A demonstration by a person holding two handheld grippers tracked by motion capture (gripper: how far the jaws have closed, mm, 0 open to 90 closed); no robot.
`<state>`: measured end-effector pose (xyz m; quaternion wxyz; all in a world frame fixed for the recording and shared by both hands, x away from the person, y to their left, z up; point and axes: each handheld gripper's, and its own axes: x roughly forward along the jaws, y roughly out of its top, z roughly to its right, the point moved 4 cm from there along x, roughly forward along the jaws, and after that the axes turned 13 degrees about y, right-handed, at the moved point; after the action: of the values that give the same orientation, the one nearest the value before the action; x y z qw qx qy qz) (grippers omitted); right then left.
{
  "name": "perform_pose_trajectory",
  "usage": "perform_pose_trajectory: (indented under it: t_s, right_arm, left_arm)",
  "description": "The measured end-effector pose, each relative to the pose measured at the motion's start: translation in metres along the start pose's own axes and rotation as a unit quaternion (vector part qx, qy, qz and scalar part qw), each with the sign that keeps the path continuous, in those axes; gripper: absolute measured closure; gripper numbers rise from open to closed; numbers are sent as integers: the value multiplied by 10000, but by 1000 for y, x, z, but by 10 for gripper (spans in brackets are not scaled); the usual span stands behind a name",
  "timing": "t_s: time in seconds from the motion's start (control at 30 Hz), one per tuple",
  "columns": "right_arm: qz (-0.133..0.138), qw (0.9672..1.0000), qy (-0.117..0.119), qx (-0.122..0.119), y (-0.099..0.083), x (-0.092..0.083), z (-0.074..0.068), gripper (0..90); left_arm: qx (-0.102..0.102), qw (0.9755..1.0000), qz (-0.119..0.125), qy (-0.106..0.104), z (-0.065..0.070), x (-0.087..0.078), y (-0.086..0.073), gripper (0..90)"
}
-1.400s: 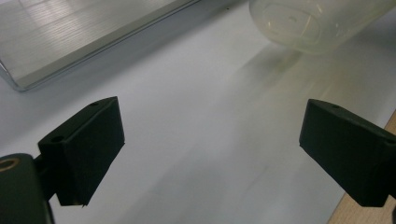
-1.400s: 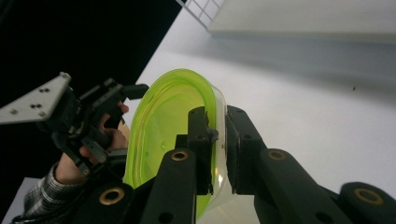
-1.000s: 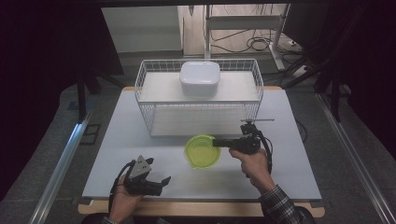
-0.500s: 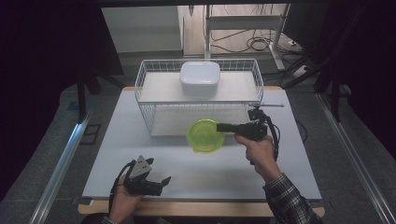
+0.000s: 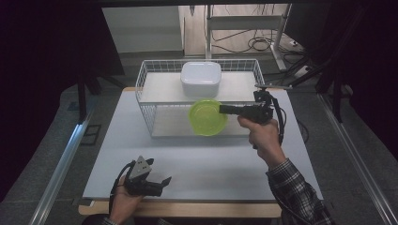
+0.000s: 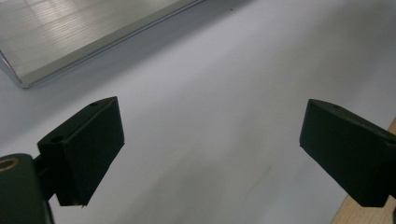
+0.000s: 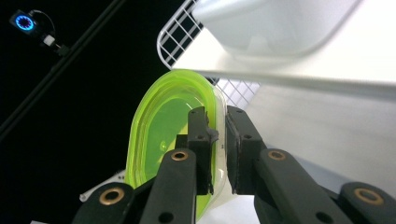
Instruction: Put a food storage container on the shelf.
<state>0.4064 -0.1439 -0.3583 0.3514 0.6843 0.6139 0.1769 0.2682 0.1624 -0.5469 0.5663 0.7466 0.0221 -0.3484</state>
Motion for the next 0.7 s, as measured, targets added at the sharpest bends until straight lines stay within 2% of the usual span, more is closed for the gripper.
perform_pose_trajectory:
  t_s: [0.3, 0.43, 0.63, 0.7]
  right_arm:
    - [202, 9997, 58, -141, 33, 3, -18, 814]
    - [256, 9995, 90, -161, 41, 5, -23, 813]
    - [419, 9988, 7, -245, 63, 9, -30, 813]
    - [434, 9988, -16, -245, 66, 9, -30, 813]
  left_arm:
    - [-24, 10000, 25, 6, -1, -1, 0, 63]
    - [-24, 10000, 27, 4, -1, -1, 0, 63]
    - [-25, 10000, 18, 0, -1, -1, 0, 63]
    - [-28, 10000, 19, 0, -1, -1, 0, 63]
